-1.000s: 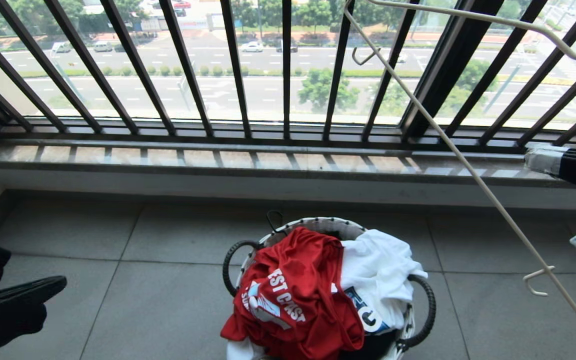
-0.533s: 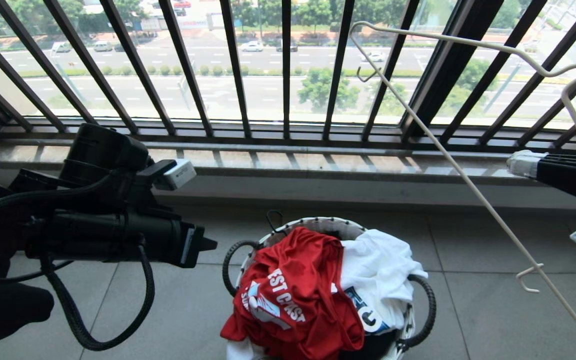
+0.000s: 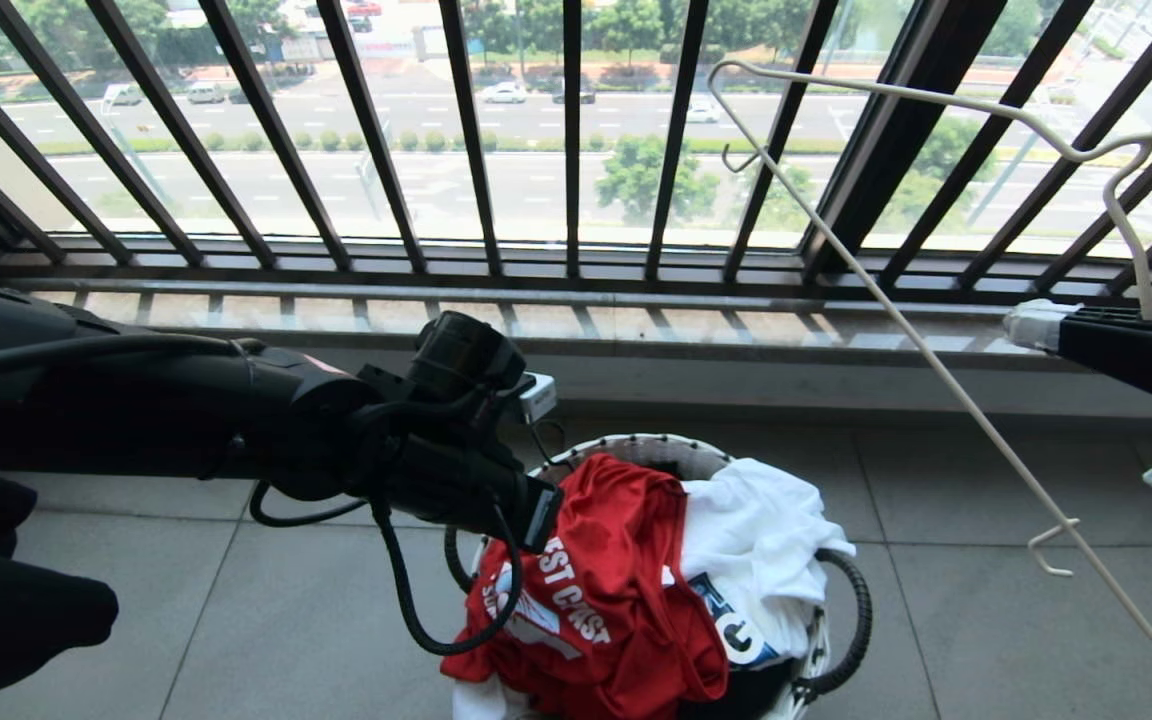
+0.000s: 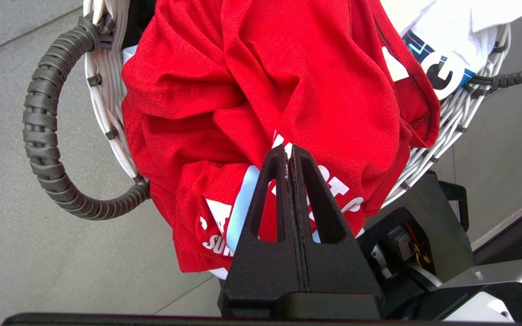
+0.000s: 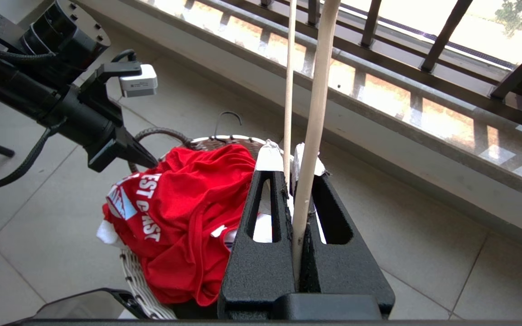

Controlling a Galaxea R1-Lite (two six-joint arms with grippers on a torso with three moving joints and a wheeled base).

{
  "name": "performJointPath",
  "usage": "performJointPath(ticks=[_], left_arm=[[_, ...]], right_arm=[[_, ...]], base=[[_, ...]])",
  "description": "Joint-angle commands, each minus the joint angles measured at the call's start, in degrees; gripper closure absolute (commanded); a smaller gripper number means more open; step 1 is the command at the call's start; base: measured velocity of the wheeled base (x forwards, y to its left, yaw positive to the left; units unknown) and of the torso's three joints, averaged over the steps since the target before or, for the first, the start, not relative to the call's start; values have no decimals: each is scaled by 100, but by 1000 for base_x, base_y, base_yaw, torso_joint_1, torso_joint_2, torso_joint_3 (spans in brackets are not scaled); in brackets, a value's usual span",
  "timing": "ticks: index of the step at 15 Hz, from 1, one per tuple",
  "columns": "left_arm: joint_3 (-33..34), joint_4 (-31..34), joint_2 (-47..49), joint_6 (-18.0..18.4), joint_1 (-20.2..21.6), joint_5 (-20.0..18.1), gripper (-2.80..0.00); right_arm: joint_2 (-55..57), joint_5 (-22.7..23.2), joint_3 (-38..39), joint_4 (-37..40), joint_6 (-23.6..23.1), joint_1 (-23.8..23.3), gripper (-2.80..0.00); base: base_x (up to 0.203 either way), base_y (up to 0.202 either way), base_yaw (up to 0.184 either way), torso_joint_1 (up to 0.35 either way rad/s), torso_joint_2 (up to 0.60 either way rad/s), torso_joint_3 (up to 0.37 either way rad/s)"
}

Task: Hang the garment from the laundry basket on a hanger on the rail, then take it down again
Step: Pick up clothes from the basket

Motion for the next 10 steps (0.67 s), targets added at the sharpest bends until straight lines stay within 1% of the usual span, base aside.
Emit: performJointPath(ticks=[1, 5, 6, 10], left_arm=[[-31, -10, 152, -6, -39, 24, 0], [-17, -27, 56, -79, -54, 11, 0], [-5, -27, 56, -94, -84, 24, -280], [-112, -21, 15, -207, -118, 49, -280]], right_arm=[[41, 8, 1, -6, -7, -18, 0], [61, 8, -7, -6, -16, -35, 0], [52, 8, -7, -6, -16, -44, 0], [70, 8, -16, -6, -16, -62, 0]], base=[[0, 0, 0, 0, 0, 0], [0, 0, 0, 0, 0, 0], [0, 0, 0, 0, 0, 0], [0, 0, 0, 0, 0, 0]])
